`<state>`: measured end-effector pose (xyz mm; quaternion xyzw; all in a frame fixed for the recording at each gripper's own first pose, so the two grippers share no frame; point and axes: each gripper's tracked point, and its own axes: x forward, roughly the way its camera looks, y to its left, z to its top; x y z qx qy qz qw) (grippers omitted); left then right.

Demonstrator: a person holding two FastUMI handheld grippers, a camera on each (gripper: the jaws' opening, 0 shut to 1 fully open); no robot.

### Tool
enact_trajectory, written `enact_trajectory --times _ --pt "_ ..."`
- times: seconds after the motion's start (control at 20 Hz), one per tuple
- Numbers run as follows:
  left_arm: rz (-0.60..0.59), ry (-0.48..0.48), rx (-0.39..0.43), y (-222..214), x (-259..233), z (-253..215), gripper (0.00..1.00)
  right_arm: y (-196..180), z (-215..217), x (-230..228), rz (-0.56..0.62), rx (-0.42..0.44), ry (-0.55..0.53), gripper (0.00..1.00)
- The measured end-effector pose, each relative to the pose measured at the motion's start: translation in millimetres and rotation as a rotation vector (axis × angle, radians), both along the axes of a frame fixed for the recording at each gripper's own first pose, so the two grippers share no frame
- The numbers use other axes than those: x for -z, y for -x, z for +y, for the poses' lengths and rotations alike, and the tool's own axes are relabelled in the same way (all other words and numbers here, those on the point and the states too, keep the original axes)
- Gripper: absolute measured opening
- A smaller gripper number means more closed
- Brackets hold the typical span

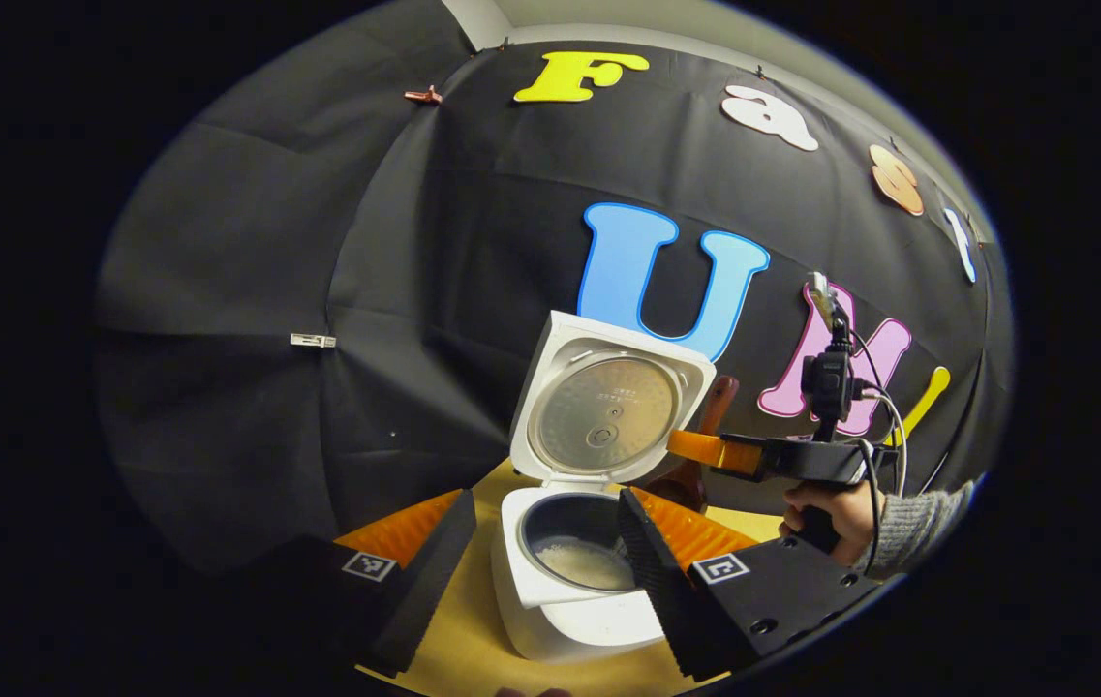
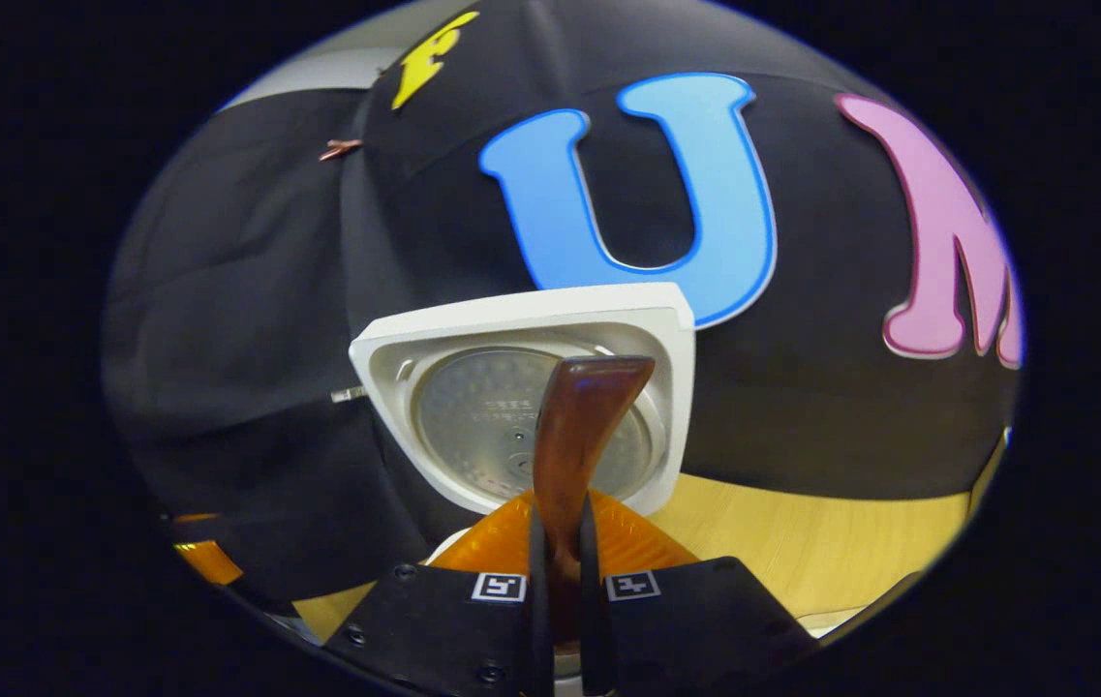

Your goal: Close the left gripper, press the button to open the rice cooker; take a wooden spoon from the chopstick holder with the right hand, scoop a spoonful of rice and pour it into the rice cooker, then put the wooden spoon back into the chopstick holder.

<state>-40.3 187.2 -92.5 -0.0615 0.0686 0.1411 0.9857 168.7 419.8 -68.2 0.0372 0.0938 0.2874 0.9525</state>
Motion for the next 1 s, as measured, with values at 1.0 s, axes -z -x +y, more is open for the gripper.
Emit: enact_trajectory --times 1.0 --pt "-0.022 -0.008 -0.034 20 -8 0 0.95 52 51 -10 -0.256 -0.235 0.268 0.15"
